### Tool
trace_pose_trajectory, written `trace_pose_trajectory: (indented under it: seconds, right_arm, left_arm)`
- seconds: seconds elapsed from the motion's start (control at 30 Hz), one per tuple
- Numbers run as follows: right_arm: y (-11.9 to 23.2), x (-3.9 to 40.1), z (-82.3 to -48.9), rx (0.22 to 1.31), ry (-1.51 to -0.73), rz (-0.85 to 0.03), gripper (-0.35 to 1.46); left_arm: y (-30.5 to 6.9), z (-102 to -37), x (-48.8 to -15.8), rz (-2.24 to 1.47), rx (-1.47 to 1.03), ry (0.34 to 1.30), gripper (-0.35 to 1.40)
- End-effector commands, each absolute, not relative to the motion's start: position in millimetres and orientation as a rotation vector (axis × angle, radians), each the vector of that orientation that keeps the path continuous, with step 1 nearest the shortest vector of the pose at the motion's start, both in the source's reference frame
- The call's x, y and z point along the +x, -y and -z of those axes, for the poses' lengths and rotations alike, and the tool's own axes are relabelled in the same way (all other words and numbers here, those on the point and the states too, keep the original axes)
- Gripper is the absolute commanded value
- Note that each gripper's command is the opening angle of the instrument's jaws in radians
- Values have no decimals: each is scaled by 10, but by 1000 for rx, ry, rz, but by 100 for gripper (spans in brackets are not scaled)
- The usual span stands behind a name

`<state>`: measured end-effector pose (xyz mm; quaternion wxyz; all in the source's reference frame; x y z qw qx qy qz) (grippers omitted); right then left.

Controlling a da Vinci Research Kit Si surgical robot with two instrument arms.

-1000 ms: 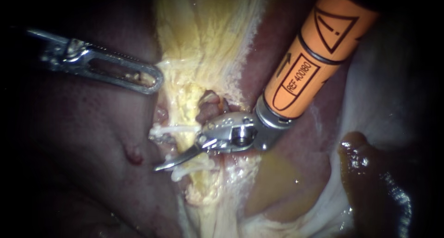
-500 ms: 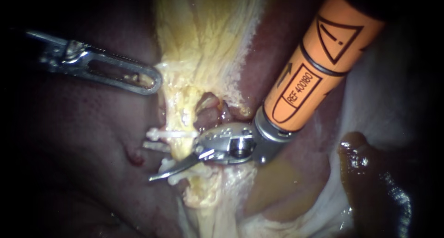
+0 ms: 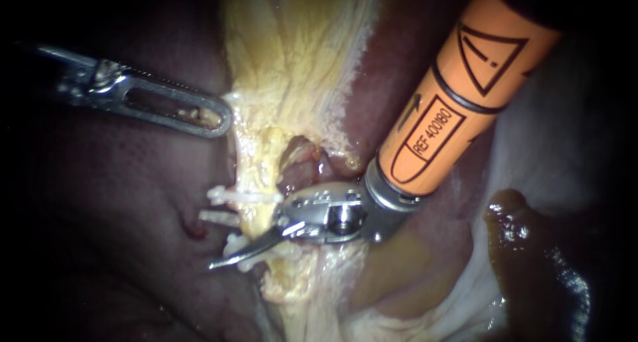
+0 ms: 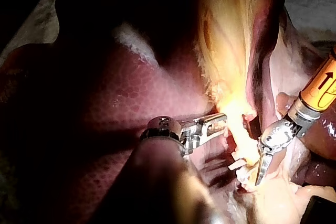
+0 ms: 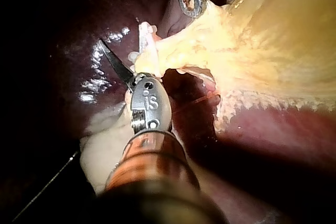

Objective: Go to the cutting position left tube

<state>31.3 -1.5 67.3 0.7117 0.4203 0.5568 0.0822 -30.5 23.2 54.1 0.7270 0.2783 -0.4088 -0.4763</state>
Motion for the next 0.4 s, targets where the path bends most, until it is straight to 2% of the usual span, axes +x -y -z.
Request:
trace_pose_trajectory:
  seconds: [0.03, 0.4]
  right_arm:
    - [15, 313, -673, 932, -1234, -184, 142]
    - [14, 313, -674, 932, -1234, -184, 142]
  left_arm:
    - [-232, -540, -305, 1050, 613, 901, -35]
    - [-232, -540, -306, 1051, 613, 901, -35]
